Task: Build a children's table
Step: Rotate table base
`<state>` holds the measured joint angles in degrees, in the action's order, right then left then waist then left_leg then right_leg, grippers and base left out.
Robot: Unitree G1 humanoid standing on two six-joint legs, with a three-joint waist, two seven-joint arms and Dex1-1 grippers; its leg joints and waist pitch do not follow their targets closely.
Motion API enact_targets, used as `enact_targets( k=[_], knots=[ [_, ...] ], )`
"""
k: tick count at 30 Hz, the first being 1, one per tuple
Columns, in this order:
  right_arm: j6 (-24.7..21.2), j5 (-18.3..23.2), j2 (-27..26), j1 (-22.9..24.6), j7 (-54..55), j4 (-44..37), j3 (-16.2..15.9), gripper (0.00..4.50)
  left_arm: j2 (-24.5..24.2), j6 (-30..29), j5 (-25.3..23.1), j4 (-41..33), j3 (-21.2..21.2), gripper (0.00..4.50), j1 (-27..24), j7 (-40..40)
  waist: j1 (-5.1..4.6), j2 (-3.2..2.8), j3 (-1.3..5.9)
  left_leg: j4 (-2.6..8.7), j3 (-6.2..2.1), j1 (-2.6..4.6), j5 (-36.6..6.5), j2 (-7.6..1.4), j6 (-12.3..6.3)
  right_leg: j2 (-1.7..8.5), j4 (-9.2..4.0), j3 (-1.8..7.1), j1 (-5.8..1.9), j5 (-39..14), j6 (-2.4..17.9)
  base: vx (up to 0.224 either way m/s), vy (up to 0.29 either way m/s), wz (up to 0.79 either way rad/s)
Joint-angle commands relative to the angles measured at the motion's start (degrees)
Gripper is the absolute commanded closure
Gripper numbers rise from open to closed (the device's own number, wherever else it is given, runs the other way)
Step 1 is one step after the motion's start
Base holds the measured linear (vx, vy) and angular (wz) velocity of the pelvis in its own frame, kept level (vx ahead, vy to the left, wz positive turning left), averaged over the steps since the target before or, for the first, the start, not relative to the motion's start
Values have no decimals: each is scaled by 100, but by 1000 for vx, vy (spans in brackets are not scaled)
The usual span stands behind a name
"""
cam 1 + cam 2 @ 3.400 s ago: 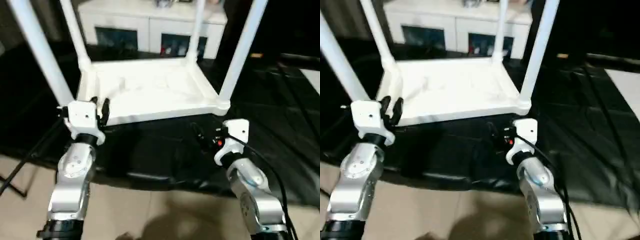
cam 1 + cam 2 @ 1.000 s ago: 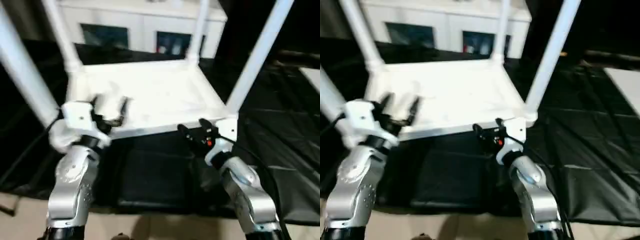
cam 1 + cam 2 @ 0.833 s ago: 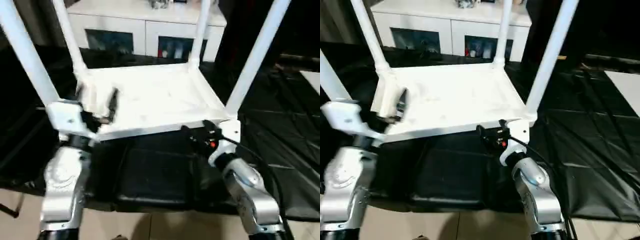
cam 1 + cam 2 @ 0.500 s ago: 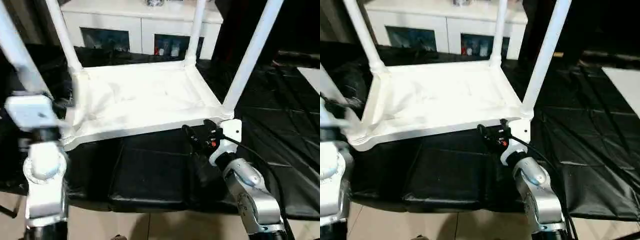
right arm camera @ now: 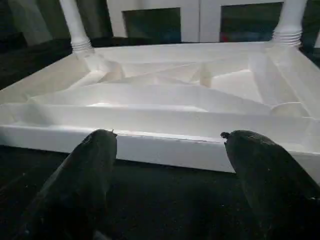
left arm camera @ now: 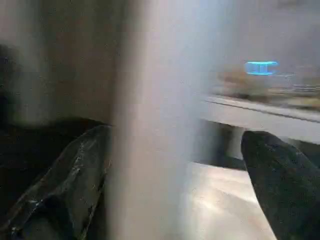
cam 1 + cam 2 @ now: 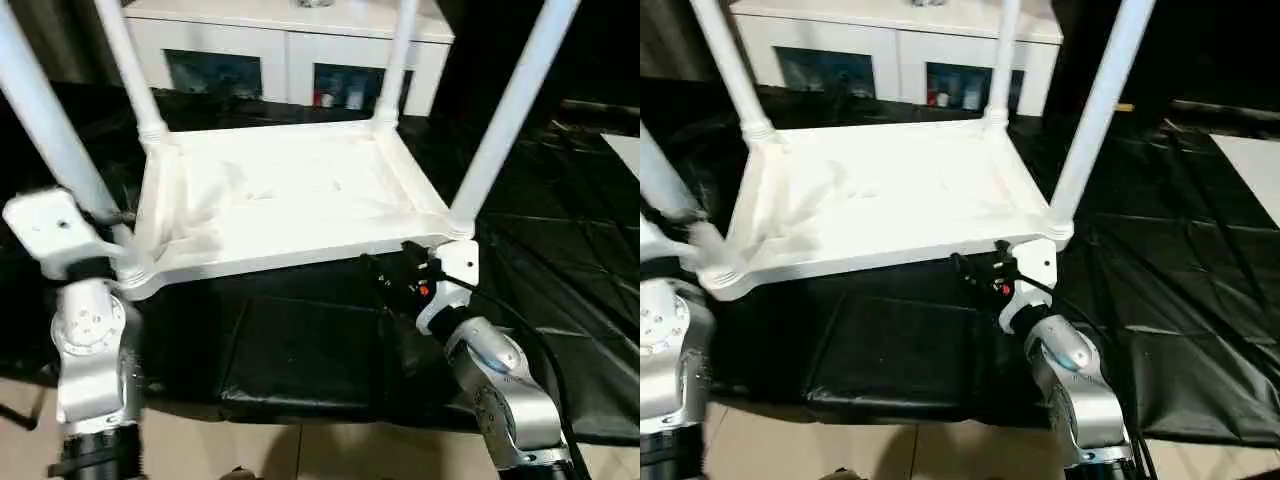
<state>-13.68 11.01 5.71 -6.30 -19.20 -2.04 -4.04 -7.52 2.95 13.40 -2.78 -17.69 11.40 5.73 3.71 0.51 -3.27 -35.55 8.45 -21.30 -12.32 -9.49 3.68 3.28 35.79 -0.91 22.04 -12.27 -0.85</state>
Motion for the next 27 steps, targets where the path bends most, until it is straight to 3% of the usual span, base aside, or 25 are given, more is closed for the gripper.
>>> enact_targets(
  k=[1, 3, 5, 8, 10, 11, 13, 16, 21, 27],
  knots=[
    [-84, -154, 75, -12, 124, 83, 68, 66, -108, -467, 580, -194, 670, 3, -261, 1222, 19, -74, 311, 563, -60, 80, -1287, -299, 160, 371, -396, 221, -114, -471, 1108, 0, 0, 0],
    [-81, -211, 97, -62, 229, 152, 137, 66, -297, -661, 744, -300, 866, 3, -434, 1733, 80, -79, 296, 574, -30, 111, -1378, -303, 176, 367, -412, 228, -82, -623, 1038, 0, 0, 0],
    [-113, -285, 127, -139, 428, 272, 276, 66, -546, -1197, 1107, -529, 1095, 3, -665, 2387, 124, -86, 272, 600, 6, 163, -1712, -307, 279, 353, -442, 245, -10, -1122, 898, 0, 0, 0],
    [-232, -323, 174, -306, 851, 558, 638, 66, -981, -1771, 1427, -818, 1421, 3, -866, 3083, 93, -76, 265, 638, 23, 151, -1907, -308, 390, 338, -462, 249, -7, -1462, 737, 0, 0, 0],
    [-263, -348, 215, -372, 999, 680, 762, 66, -1095, -1856, 1486, -885, 1502, 3, -879, 3241, 88, -72, 281, 641, 17, 125, -1739, -300, 420, 347, -437, 244, -39, -1314, 685, 0, 0, 0],
    [-357, -335, 305, -499, 1260, 913, 1004, 66, -1278, -2149, 1837, -1037, 1596, 3, -848, 3515, 68, -59, 273, 636, 31, 112, -1670, -298, 411, 338, -443, 247, -48, -1199, 662, 0, 0, 0],
    [-390, -305, 364, -577, 1361, 1078, 1128, 66, -1346, -2256, 1976, -1098, 1642, 3, -807, 3627, 57, -59, 291, 627, 33, 100, -1576, -270, 430, 339, -416, 243, -67, -1141, 690, 0, 0, 0],
    [-401, -251, 517, -819, 1482, 1603, 1332, 66, -1432, -2463, 2190, -1217, 1794, 3, -628, 3892, 52, -25, 326, 570, 73, 87, -1076, -256, 336, 333, -380, 237, -119, -579, 769, 0, 0, 0],
    [-164, -394, 736, -1413, 1199, 2720, 1184, 66, -1422, -3002, 2511, -1322, 2082, 3, -79, 4329, 52, -36, 366, 492, 105, 74, -415, -235, 187, 312, -290, 211, -172, 214, 1016, 0, 0, 0],
    [211, -517, 761, -2079, 694, 3723, 951, 66, -1536, -3556, 2880, -1503, 2516, 3, 286, 4720, -26, -25, 371, 478, 120, 70, -512, -242, 95, 316, -281, 200, -197, 192, 1287, 0, 0, 0]
  ],
)
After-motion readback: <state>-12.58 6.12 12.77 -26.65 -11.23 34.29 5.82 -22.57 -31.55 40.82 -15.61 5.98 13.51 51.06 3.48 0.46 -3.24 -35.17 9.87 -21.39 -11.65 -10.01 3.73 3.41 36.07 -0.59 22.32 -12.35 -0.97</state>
